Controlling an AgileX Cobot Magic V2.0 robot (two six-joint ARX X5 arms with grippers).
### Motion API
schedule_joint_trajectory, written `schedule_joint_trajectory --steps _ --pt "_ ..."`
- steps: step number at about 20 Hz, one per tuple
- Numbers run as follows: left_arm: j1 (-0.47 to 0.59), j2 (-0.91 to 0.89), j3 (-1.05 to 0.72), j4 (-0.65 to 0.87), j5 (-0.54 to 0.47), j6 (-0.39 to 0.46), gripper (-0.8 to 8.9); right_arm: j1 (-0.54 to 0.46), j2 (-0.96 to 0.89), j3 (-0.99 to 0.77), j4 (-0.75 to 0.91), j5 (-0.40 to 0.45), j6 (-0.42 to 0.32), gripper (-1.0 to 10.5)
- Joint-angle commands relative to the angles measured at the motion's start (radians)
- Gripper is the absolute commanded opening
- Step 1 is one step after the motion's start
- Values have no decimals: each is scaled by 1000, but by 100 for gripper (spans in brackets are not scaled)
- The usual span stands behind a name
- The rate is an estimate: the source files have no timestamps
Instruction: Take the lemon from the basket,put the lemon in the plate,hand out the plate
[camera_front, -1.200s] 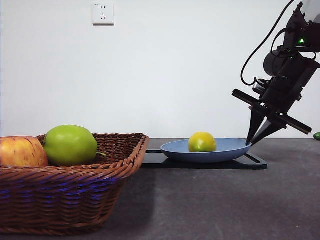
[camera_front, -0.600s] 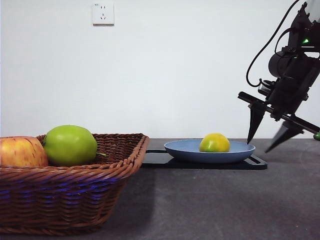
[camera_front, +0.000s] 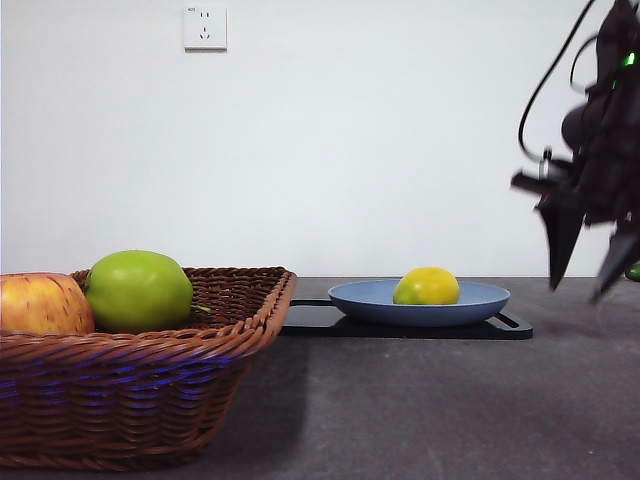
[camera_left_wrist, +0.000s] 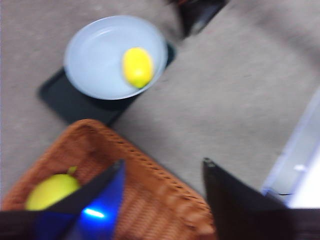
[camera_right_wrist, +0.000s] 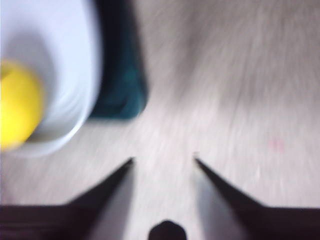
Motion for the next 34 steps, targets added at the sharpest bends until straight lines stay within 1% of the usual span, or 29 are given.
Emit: schedule_joint_trajectory --steps 1,2,4,7,8,9,10,11,12,14,15,18,20,22,25,28,32,34 --pt "19 24 17 29 -43 60 46 21 -85 24 -20 0 -54 41" --pt "35 28 17 41 -44 64 0 32 -133 24 -24 0 -64 9" --pt "87 30 17 71 -43 79 6 64 -242 24 -20 4 -68 2" --pt "191 30 16 103 -36 81 6 149 -437 16 38 26 -85 2" --pt "222 30 16 103 -33 81 6 182 -497 7 64 64 -84 2" --pt "260 29 14 104 -13 82 6 227 -574 -13 99 133 -84 2" --pt "290 24 10 107 18 83 6 265 -636 -36 130 185 -82 2" --pt "324 12 -12 138 55 85 6 312 -710 -68 170 237 -71 2" --pt "350 -8 -44 177 84 85 6 354 -768 -102 215 273 -64 2" --pt "396 -73 -146 276 122 84 6 437 -895 -194 320 348 -55 2" --pt "413 -120 -216 332 125 79 6 476 -961 -254 377 391 -46 2" --pt "435 -286 -440 486 140 63 6 549 -1122 -459 520 484 -39 2" --pt "436 -407 -589 571 145 46 6 576 -1229 -629 637 533 -39 2" --pt "436 -537 -731 631 144 0 6 597 -1335 -806 747 533 -37 2" --pt "436 -714 -898 686 143 -98 6 607 -1474 -1035 862 533 -31 2" --pt "436 -802 -956 728 143 -127 6 605 -1531 -1125 903 536 -31 3" --pt "436 -836 -958 726 144 -126 8 605 -1540 -1136 896 587 -23 3" --pt "436 -835 -958 725 143 -126 8 605 -1541 -1135 897 597 -24 3"
